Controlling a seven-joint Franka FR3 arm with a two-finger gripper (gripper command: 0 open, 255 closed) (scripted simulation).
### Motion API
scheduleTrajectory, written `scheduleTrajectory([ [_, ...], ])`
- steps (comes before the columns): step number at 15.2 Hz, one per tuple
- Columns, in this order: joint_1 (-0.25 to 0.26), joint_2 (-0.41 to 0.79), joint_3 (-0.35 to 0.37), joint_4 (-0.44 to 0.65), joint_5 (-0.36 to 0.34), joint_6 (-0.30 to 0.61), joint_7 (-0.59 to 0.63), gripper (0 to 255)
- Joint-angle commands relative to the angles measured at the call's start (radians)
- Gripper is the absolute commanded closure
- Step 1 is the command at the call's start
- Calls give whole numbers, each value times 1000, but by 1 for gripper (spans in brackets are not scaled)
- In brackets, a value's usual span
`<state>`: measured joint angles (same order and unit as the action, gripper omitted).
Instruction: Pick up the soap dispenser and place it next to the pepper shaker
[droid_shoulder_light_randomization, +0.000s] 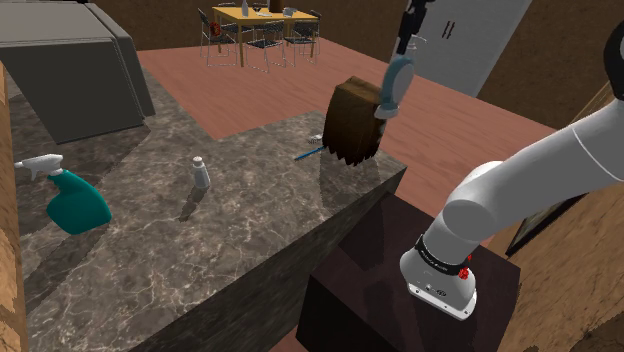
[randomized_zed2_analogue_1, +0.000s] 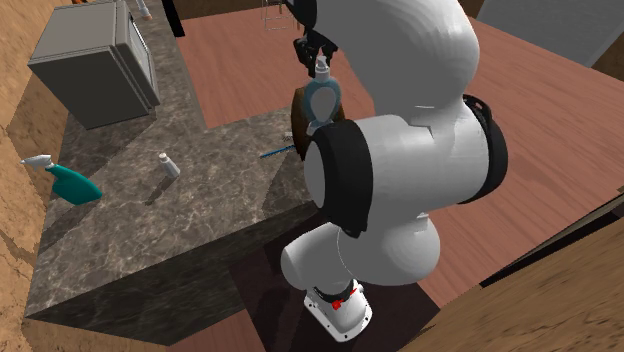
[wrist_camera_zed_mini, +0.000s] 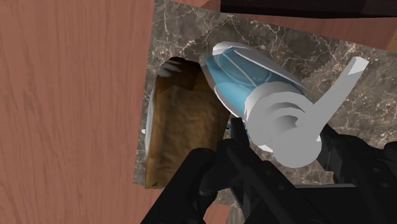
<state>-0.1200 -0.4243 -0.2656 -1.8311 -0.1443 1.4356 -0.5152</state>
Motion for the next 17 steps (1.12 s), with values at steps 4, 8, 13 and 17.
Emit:
scheduleTrajectory([
  [4,3,33,0,99,6,-67,-8,255],
  [8,5,59,-1,173,11,-115,-15,255],
  [13,40,72,79,133,42,-73,108,255],
  [17,69,101,139,122,66,-39,200,255],
])
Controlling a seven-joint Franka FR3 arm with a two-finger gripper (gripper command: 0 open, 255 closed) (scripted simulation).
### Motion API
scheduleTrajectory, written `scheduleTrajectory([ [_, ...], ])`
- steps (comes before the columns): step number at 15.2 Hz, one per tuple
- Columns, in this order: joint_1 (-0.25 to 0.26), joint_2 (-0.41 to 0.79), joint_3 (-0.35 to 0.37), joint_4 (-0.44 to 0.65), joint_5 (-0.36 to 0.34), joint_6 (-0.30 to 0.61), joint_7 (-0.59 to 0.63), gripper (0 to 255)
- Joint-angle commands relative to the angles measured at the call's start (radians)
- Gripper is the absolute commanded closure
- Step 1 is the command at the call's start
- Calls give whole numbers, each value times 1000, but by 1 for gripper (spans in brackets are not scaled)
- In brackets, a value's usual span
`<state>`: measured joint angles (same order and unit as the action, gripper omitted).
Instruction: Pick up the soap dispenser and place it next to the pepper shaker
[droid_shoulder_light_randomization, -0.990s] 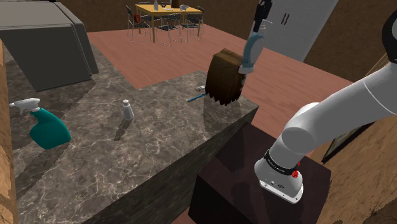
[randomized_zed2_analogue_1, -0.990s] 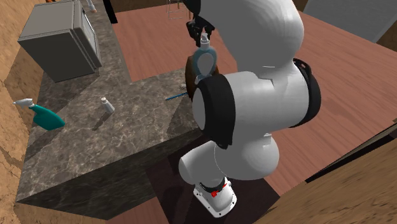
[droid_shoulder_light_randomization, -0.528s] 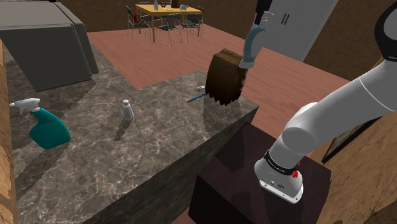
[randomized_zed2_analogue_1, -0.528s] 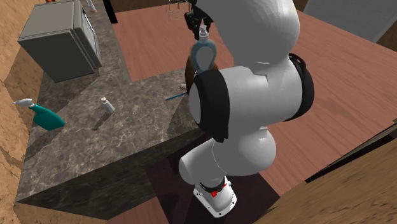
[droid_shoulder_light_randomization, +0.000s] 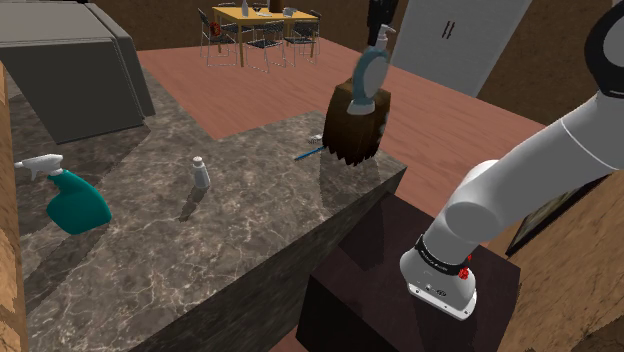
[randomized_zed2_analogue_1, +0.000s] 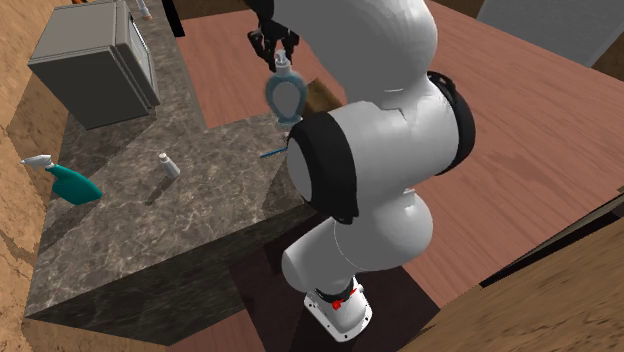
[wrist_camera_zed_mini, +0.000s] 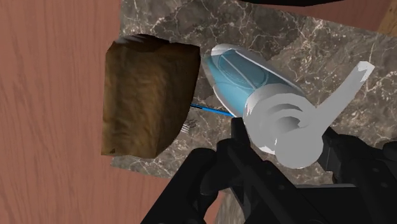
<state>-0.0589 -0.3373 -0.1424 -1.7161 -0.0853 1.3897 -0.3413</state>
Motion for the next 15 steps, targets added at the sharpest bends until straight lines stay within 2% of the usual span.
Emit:
scheduleTrajectory([
  [1,16,24,31,7,13,15,49,255],
  [8,69,121,126,42,44,69,200,255],
  [15,127,263,209,142,53,106,342,255],
])
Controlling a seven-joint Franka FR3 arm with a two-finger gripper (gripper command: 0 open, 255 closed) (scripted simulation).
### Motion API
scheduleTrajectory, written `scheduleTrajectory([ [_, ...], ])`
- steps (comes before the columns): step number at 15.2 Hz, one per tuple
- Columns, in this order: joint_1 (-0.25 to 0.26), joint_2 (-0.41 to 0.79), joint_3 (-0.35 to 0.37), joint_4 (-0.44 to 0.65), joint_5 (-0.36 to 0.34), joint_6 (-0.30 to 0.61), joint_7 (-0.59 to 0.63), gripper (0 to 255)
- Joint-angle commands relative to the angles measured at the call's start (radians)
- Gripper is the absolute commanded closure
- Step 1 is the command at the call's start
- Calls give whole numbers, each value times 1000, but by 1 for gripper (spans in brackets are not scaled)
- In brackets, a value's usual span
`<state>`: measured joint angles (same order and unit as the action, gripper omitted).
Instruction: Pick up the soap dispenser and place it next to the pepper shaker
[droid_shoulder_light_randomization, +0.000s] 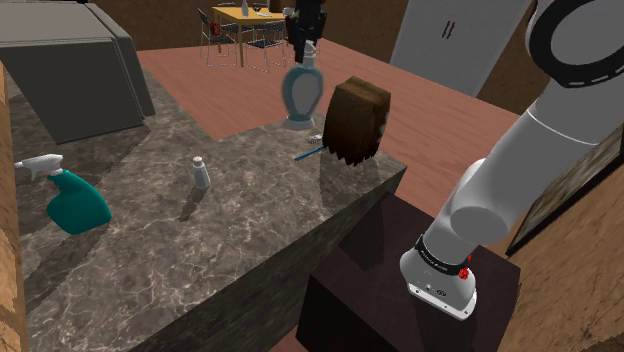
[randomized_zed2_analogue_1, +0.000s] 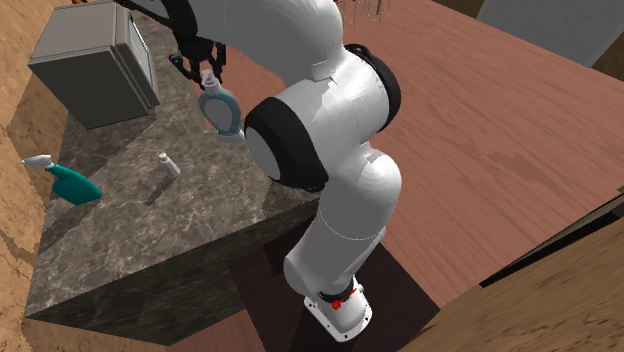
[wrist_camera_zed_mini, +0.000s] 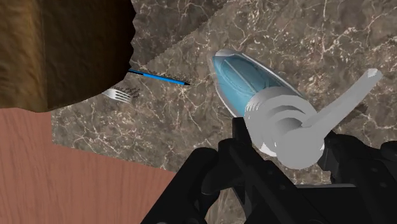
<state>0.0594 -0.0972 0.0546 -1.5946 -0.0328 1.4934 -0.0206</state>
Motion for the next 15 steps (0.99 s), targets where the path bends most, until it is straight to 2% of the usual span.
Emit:
scheduleTrajectory([
  [1,18,47,22,40,-1,6,41,255],
  [9,100,279,93,268,-30,2,191,255],
  [15,188,519,123,566,-75,-62,285,255],
])
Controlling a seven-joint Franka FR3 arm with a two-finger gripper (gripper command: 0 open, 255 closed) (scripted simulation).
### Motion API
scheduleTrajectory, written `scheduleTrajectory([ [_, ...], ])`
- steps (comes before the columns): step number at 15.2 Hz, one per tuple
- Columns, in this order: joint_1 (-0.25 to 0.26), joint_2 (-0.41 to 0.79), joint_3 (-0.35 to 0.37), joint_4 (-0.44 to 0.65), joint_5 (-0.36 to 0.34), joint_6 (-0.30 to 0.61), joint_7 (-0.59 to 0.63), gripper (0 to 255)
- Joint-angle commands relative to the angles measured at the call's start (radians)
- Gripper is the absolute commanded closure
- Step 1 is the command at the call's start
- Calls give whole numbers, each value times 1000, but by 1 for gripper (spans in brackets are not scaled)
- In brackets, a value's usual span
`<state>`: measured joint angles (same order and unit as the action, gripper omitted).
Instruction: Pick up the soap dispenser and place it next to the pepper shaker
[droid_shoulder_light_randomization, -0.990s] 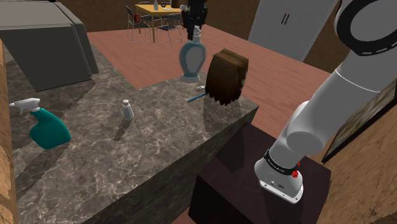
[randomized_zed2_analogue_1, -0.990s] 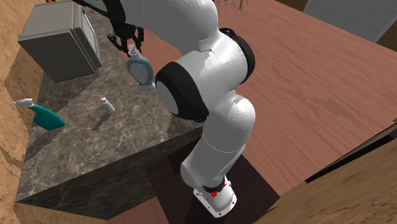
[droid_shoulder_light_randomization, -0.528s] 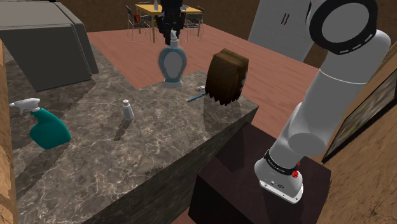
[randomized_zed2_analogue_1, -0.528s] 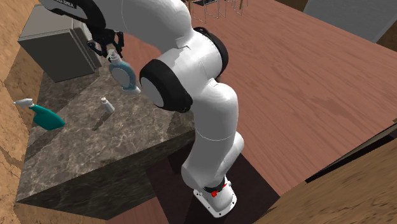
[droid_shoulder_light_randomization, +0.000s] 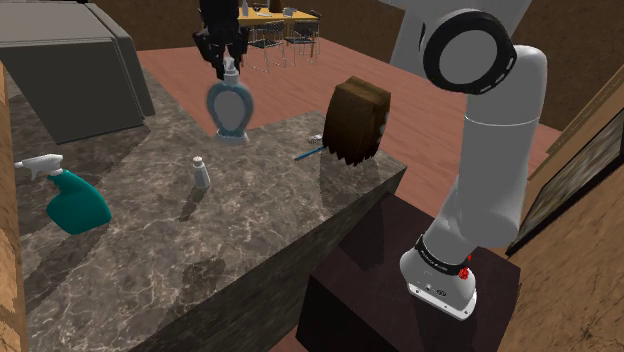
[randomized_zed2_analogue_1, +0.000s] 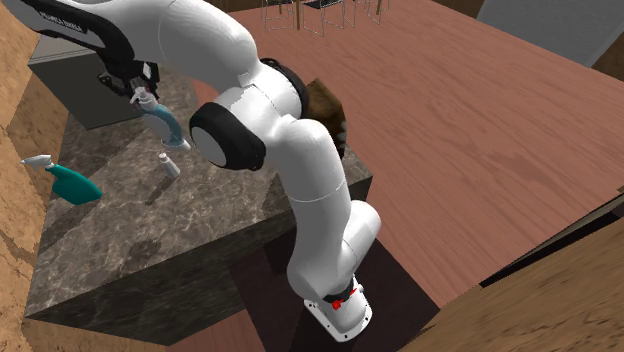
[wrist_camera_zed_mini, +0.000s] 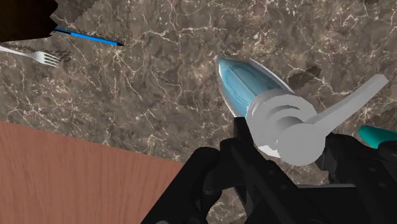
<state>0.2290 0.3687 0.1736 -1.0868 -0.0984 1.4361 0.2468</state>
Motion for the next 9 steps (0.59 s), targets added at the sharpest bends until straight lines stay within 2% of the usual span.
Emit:
scheduleTrajectory([
  [1,37,105,6,131,-19,-27,31,255],
  [3,83,241,5,337,-42,-98,51,255],
  [4,126,389,-6,589,-59,-201,50,255],
  [5,109,316,-1,444,-49,-129,57,255],
  [9,83,227,7,233,-38,-8,67,255],
])
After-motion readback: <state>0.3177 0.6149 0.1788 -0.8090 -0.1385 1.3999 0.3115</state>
